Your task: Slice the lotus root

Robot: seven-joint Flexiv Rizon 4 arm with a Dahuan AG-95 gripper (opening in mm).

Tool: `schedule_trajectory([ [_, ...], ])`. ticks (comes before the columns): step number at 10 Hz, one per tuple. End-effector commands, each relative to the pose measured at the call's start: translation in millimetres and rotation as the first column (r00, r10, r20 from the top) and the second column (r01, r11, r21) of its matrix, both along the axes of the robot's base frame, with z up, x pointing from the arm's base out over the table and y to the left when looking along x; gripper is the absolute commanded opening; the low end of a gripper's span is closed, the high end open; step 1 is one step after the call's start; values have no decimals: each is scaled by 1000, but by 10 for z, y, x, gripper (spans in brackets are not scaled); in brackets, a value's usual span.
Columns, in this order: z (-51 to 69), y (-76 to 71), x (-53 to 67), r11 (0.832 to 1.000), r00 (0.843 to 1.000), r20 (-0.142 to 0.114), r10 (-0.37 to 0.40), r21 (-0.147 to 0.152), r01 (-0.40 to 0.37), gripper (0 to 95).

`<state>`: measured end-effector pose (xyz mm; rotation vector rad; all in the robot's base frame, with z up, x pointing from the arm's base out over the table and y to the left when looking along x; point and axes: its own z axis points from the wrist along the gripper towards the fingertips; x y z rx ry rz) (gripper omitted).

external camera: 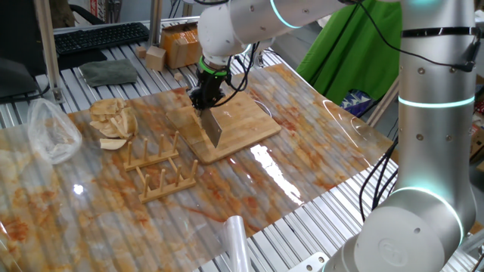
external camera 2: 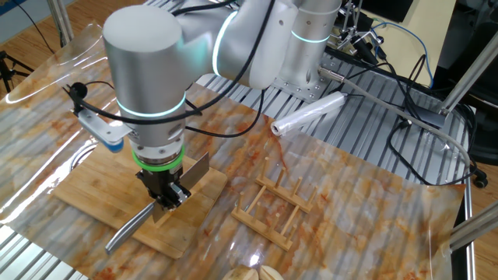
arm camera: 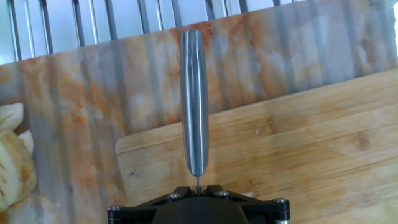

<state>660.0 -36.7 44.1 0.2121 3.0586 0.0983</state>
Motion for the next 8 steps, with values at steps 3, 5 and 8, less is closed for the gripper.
schedule_trajectory([
  [3,-11,9,-20,1000,1000,6,-4,-5,4,0],
  [5,-126,37,-31,1000,999,31,-7,-11,8,0],
  [8,-204,34,-29,1000,999,40,-16,-11,17,0],
])
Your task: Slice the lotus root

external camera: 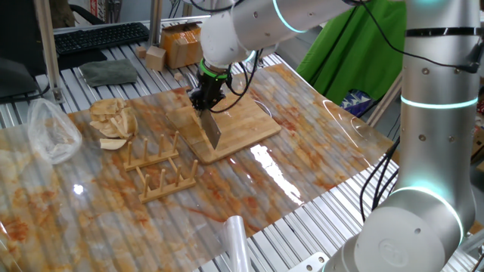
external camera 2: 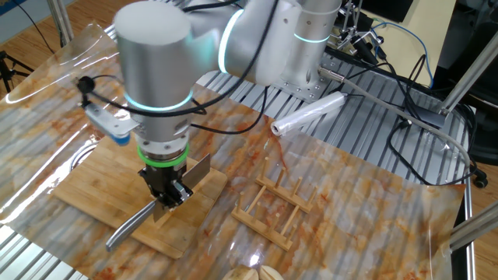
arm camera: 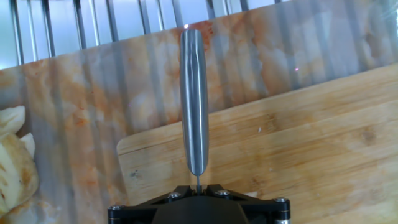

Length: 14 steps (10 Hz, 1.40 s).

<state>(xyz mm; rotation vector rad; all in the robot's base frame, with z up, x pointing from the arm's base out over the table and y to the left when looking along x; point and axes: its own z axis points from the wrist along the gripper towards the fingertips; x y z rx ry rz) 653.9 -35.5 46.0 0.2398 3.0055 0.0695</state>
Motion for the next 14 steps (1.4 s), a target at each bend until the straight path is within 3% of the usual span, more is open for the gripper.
schedule_trajectory([
  [1,-235,21,53,1000,1000,-8,6,16,-6,0],
  [4,-248,30,45,1000,1000,-16,0,22,1,0],
  [5,-247,39,34,1000,1000,-6,-2,31,2,0],
  [6,-242,40,29,1000,1000,-19,1,22,-1,0],
  [7,-211,29,36,999,1000,-22,-5,37,6,0],
  [8,-210,31,33,999,1000,-22,-6,34,6,0],
  [10,-71,1,-3,1000,998,-55,1,21,0,0],
  [11,98,-9,-60,1000,997,-73,-6,29,8,0],
  [13,220,60,-135,1000,997,-68,-24,16,26,0],
  [14,242,81,-154,999,997,-68,-33,24,35,0],
])
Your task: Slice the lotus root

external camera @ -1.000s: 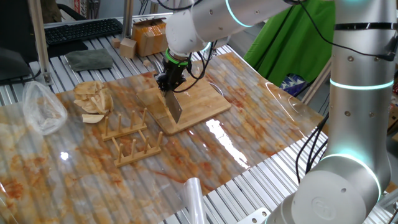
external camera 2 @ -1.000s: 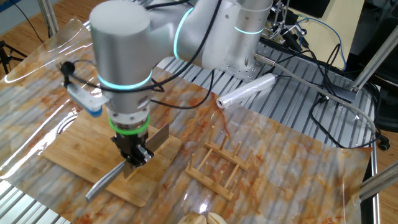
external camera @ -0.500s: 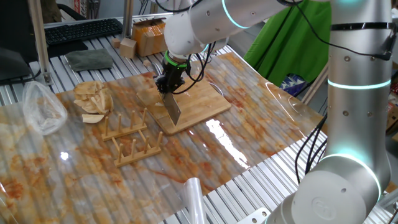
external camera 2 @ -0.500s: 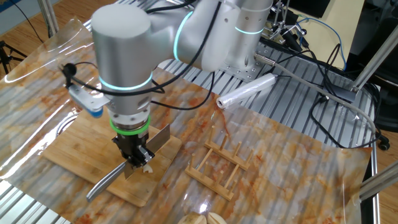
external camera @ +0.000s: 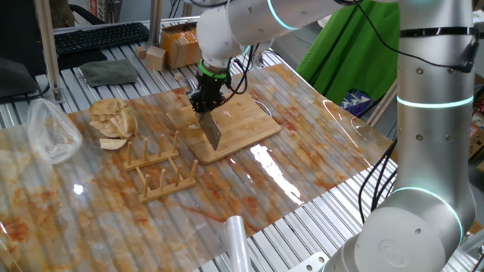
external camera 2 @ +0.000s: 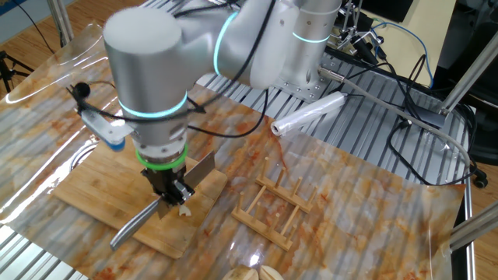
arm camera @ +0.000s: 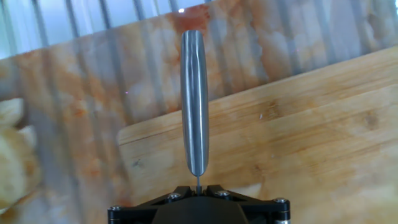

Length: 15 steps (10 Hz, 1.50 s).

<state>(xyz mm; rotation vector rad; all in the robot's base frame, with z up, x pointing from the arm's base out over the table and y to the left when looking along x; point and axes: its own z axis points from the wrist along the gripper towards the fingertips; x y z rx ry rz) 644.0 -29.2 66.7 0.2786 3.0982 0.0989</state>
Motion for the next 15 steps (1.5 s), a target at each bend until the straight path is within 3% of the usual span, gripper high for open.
schedule_trajectory([
  [1,97,22,-58,1000,1000,23,-12,-6,12,0],
  [6,174,-55,14,1000,999,24,24,-17,-24,0],
  [9,119,-149,76,999,999,26,47,-12,-46,0],
  [15,89,-192,103,998,998,28,55,-14,-54,0],
])
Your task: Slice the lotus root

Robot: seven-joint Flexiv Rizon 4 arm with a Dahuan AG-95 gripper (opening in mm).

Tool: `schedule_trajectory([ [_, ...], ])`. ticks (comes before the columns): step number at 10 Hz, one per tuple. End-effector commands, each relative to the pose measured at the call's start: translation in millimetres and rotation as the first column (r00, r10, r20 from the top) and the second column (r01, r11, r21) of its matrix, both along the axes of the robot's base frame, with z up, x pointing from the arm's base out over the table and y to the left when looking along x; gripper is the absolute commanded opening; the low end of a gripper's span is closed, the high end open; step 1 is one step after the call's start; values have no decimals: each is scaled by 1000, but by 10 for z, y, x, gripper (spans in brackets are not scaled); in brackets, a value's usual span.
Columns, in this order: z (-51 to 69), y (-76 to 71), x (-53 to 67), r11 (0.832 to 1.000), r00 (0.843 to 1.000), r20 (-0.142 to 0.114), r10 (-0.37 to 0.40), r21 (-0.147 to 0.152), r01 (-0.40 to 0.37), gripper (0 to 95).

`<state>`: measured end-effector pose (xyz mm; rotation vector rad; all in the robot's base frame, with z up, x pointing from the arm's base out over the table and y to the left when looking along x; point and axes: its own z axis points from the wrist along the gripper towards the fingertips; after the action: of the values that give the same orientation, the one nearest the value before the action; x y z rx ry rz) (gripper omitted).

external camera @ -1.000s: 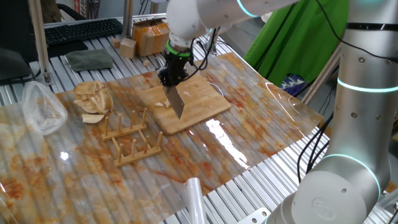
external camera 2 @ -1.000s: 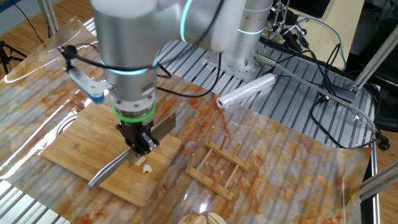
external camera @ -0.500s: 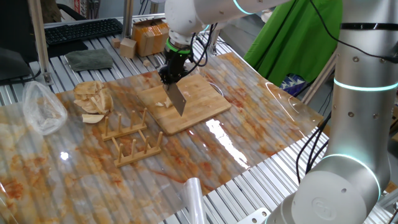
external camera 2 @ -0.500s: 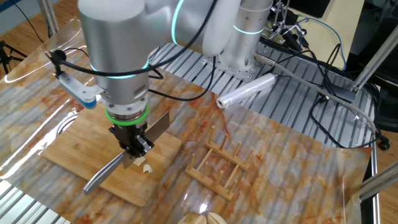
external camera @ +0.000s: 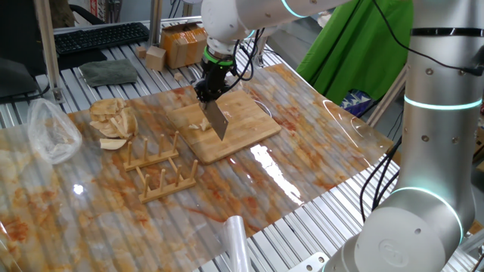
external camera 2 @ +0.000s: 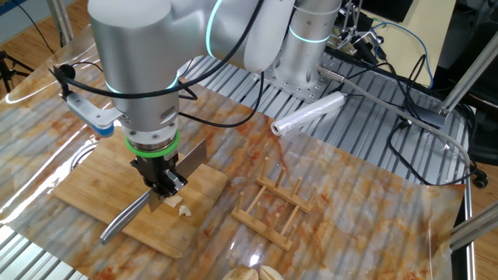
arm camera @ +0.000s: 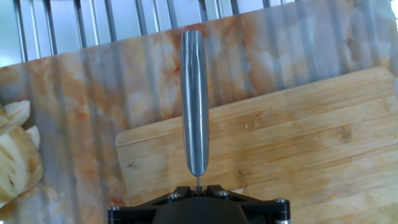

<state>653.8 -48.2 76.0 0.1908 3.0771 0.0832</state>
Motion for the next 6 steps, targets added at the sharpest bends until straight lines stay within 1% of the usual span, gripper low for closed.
schedule_trajectory([
  [1,-9,-5,7,1000,1000,0,0,2,0,0],
  [6,-44,-1,16,1000,1000,4,-1,4,1,0],
])
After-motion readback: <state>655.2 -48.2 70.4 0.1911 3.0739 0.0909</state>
